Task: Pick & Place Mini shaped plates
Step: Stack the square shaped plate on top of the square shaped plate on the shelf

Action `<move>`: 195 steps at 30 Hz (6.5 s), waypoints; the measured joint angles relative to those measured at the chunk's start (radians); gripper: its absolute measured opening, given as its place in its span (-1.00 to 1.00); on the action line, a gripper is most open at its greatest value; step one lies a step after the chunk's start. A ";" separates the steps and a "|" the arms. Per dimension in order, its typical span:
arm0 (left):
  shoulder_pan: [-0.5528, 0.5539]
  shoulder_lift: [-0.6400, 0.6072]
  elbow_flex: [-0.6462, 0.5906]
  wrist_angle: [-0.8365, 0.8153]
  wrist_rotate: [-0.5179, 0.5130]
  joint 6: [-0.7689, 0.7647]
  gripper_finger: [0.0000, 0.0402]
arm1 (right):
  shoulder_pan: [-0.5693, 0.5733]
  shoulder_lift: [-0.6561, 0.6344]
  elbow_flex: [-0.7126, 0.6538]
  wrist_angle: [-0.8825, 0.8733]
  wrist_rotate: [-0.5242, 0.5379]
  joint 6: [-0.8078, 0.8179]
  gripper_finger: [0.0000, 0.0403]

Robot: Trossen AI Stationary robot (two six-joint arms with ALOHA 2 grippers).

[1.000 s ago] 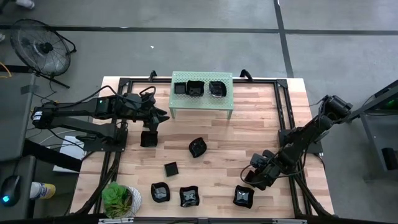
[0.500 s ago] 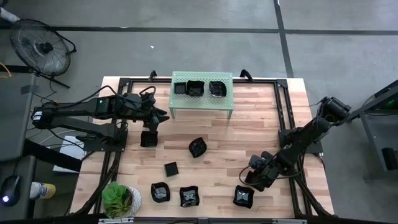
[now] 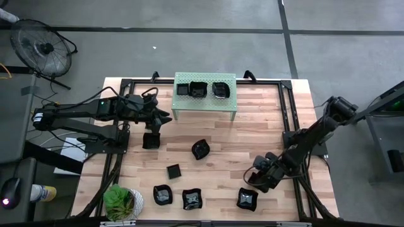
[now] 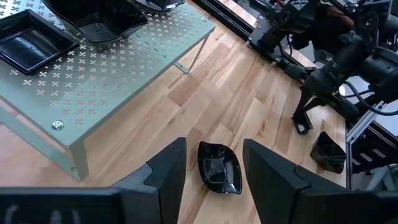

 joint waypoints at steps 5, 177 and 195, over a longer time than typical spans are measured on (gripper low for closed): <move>0.000 0.000 0.000 0.015 0.008 -0.033 -0.22 | -0.040 -0.068 0.000 -0.068 0.042 -0.020 -1.00; 0.000 0.297 0.000 0.837 -0.543 0.548 -1.00 | -0.770 0.281 0.812 0.695 0.532 -1.825 -0.29; 0.032 0.224 0.055 0.635 -0.614 0.530 -1.00 | -0.771 0.010 0.812 0.403 0.676 -1.679 -0.08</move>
